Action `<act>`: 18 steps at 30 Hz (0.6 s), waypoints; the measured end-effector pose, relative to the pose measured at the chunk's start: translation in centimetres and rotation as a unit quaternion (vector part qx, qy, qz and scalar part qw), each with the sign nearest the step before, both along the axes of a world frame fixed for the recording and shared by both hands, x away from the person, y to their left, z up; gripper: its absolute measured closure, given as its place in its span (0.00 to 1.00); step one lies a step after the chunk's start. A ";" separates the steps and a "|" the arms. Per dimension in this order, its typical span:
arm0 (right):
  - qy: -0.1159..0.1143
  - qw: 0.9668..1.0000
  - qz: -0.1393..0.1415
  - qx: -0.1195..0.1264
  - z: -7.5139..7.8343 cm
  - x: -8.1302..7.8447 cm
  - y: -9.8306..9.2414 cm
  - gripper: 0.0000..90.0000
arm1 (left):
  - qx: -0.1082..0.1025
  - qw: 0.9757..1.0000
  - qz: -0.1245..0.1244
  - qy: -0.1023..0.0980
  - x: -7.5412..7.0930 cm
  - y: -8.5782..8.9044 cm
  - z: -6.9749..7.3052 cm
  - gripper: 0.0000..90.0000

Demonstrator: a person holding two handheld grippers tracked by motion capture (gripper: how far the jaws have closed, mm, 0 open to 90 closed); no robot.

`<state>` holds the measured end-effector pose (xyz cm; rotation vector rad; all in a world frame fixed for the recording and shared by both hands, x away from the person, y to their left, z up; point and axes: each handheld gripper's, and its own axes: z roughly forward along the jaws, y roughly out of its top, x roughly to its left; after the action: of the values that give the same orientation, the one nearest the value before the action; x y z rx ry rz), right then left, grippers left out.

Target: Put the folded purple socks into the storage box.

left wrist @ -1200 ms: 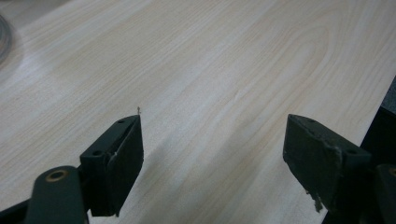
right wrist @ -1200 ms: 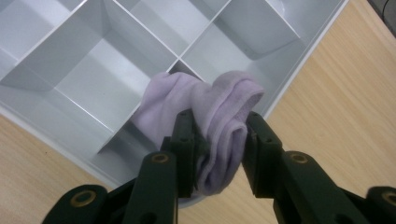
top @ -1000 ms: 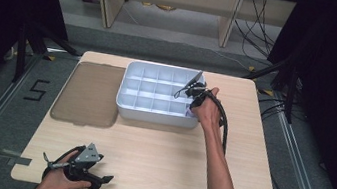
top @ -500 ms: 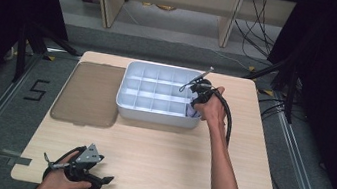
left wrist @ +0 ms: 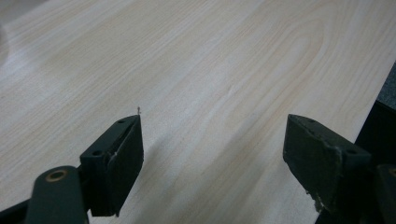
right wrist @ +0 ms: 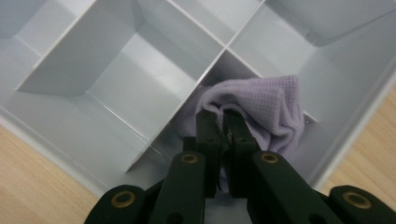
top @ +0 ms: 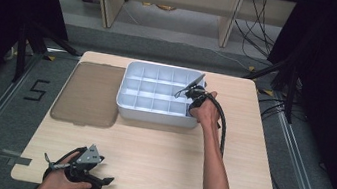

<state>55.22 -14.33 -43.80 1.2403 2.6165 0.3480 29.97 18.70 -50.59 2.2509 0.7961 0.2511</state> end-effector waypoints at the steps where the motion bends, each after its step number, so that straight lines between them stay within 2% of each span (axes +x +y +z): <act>1: 0.005 1.000 0.001 -0.006 -0.2 0.0 0.2 0.96 | 0.004 1.000 0.000 -0.005 0.1 0.1 0.0 0.22; 4: 0.013 1.000 0.003 -0.011 -0.8 0.2 0.4 0.96 | 0.000 1.000 0.000 0.001 0.0 0.0 0.0 0.22; 7: 0.017 1.000 0.004 -0.006 -1.3 0.2 0.4 0.96 | 0.000 1.000 0.003 0.004 0.0 0.0 -0.1 0.22; 9: 0.012 1.000 0.005 -0.004 -1.2 0.2 0.4 0.93 | 0.001 1.000 0.005 0.002 0.0 0.0 0.0 0.22; 11: 0.007 1.000 0.004 0.011 -0.6 0.0 0.1 0.90 | 0.005 1.000 -0.001 -0.004 0.1 0.0 0.0 0.22; 12: 0.004 1.000 -0.008 0.026 -0.2 -0.2 -0.1 0.89 | -0.003 1.000 -0.005 0.004 0.0 0.0 0.0 0.22; 13: 0.001 0.999 -0.014 0.035 0.3 -0.3 -0.3 0.87 | 0.000 1.000 -0.001 -0.002 0.0 0.0 0.0 0.22; 14: -0.010 0.999 -0.009 0.042 0.8 -0.4 -0.7 0.85 | -0.003 1.000 0.005 0.002 0.0 -0.1 -0.1 0.22; 15: -0.013 0.999 -0.010 0.050 1.4 -0.5 -0.9 0.82 | 0.001 1.000 0.004 -0.003 0.0 0.0 0.0 0.22; 16: -0.007 0.998 -0.012 0.058 2.0 -0.7 -1.0 0.81 | 0.002 1.000 0.004 -0.003 0.0 -0.1 0.0 0.22; 17: -0.011 0.998 -0.017 0.060 2.6 -0.9 -1.1 0.80 | 0.000 1.000 0.003 -0.001 0.0 -0.1 -0.1 0.22; 18: -0.015 0.997 -0.010 0.070 3.1 -1.0 -1.3 0.79 | -0.001 1.000 0.000 0.000 0.0 -0.1 0.0 0.22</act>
<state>54.24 -15.60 -40.75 1.2919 2.5909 0.5497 29.97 18.60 -50.60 2.2490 0.7961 0.2510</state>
